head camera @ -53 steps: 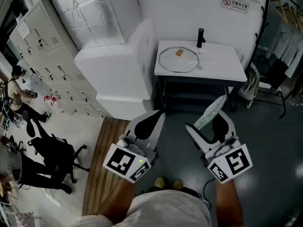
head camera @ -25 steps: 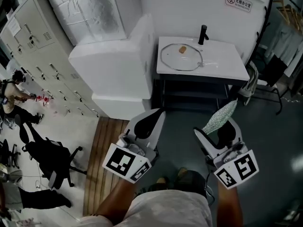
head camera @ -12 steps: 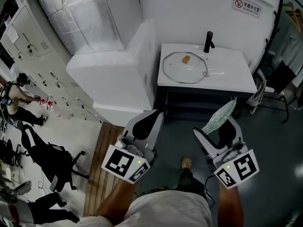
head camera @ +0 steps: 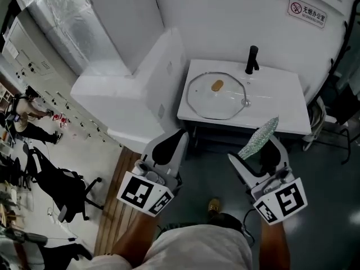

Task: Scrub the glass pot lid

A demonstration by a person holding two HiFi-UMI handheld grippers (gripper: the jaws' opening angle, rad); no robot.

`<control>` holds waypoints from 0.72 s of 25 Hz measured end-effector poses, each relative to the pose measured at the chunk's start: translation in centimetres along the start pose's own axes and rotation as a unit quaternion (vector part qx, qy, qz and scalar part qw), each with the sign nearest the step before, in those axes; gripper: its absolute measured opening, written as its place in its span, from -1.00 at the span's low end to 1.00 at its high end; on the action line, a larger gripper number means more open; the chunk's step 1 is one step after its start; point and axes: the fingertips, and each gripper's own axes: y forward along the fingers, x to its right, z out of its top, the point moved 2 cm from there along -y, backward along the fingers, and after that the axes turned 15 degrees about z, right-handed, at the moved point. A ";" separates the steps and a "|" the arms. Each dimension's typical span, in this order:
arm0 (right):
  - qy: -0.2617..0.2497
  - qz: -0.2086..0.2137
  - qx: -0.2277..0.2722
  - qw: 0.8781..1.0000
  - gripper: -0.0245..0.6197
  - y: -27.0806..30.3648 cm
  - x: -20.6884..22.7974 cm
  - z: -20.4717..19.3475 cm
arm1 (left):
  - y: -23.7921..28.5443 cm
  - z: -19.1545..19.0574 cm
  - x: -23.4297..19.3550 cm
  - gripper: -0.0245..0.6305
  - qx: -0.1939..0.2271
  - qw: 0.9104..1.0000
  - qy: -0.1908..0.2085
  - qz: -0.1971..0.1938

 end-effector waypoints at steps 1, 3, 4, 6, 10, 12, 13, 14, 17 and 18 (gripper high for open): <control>-0.001 0.002 -0.001 1.000 0.16 -0.2 1.2 0.0 | 1.0 -0.2 0.3 -0.88 -0.002 1.000 0.000 0.004; 0.001 0.007 -0.002 1.000 0.16 -0.4 3.3 -0.2 | 2.7 -0.6 0.7 -0.88 -0.006 1.000 -0.001 0.013; 0.002 0.010 -0.002 1.000 0.16 -0.5 4.3 -0.2 | 3.4 -0.8 0.9 -0.88 -0.009 1.000 -0.001 0.018; 0.005 0.014 -0.003 1.000 0.16 -0.5 6.1 -0.4 | 4.7 -0.9 1.0 -0.88 -0.011 1.000 0.001 0.028; 0.011 0.026 0.000 1.000 0.16 0.1 8.4 -1.1 | 6.6 -1.2 0.9 -0.88 -0.014 0.999 0.007 0.044; 0.014 0.032 -0.001 0.999 0.16 0.6 9.1 -1.4 | 7.2 -1.3 0.8 -0.88 -0.016 0.999 0.010 0.049; 0.016 0.034 -0.002 0.999 0.16 0.8 9.4 -1.5 | 7.4 -1.4 0.7 -0.88 -0.016 0.999 0.011 0.051; 0.017 0.036 -0.002 0.999 0.16 1.0 9.7 -1.7 | 7.7 -1.5 0.6 -0.88 -0.017 0.998 0.013 0.053; 0.019 0.039 -0.004 0.999 0.16 1.8 10.5 -1.9 | 8.6 -1.8 -0.1 -0.88 -0.019 0.998 0.014 0.058; 0.018 0.040 -0.006 0.999 0.16 2.1 10.7 -1.9 | 9.0 -2.0 -0.3 -0.88 -0.020 0.998 0.014 0.059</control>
